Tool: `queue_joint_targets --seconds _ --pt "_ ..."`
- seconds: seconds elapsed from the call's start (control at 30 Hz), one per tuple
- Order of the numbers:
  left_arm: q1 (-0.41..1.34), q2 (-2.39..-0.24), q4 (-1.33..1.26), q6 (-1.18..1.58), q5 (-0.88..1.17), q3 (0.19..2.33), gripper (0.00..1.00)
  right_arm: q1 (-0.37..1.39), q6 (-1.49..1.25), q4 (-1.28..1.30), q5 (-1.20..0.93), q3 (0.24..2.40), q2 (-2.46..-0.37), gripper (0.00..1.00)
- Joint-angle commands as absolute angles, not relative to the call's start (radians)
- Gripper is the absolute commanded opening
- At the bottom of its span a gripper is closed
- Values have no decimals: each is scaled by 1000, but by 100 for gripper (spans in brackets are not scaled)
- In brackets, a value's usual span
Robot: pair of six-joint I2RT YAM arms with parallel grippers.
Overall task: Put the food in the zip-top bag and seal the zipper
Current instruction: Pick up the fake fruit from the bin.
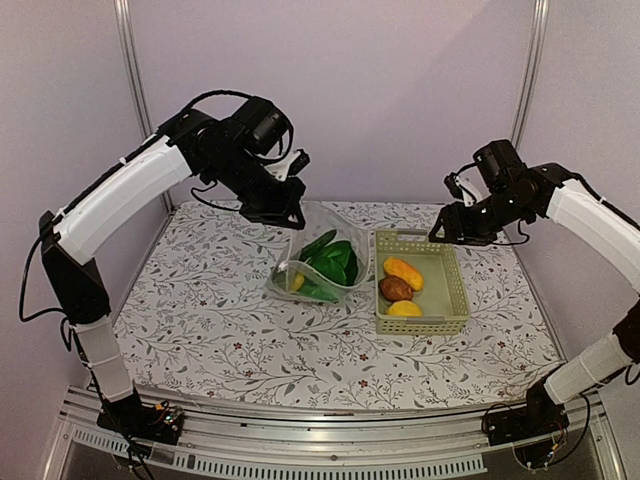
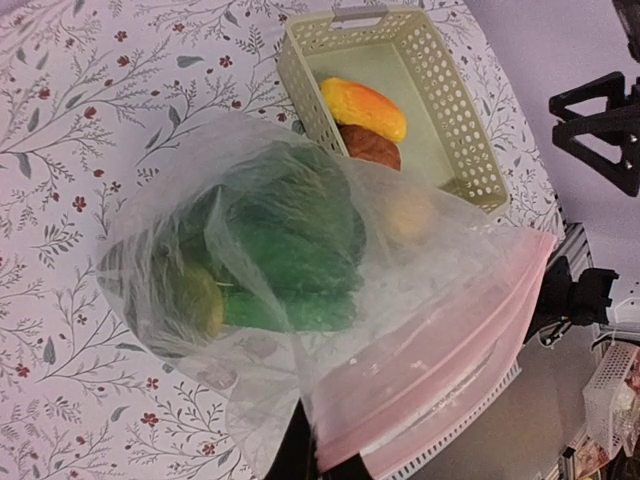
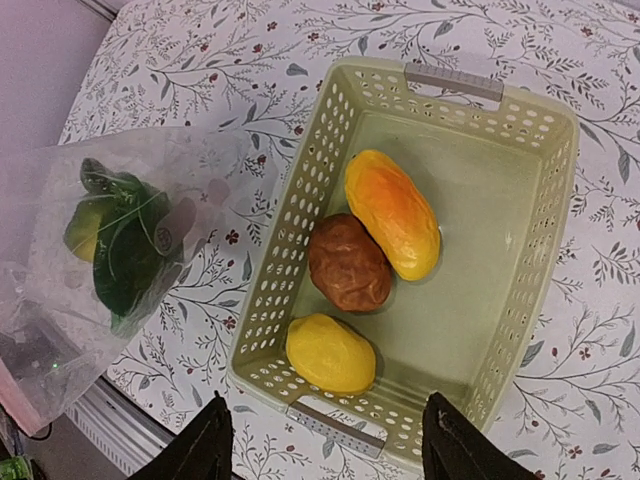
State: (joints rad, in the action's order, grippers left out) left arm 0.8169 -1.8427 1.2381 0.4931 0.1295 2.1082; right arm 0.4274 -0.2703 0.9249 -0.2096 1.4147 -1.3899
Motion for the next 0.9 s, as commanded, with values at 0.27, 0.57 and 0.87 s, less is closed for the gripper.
queue_joint_targets --seconds 0.27,0.57,0.87 --pt "796 -1850 1209 472 141 2080 0 434 -112 871 -196 1464 -1698 47" --pt "786 -1838 1203 476 133 2060 0 434 -98 838 -138 1653 -1996 58" --pt "781 -1823 1203 474 135 2043 0 434 -120 852 -119 1813 -2208 72"
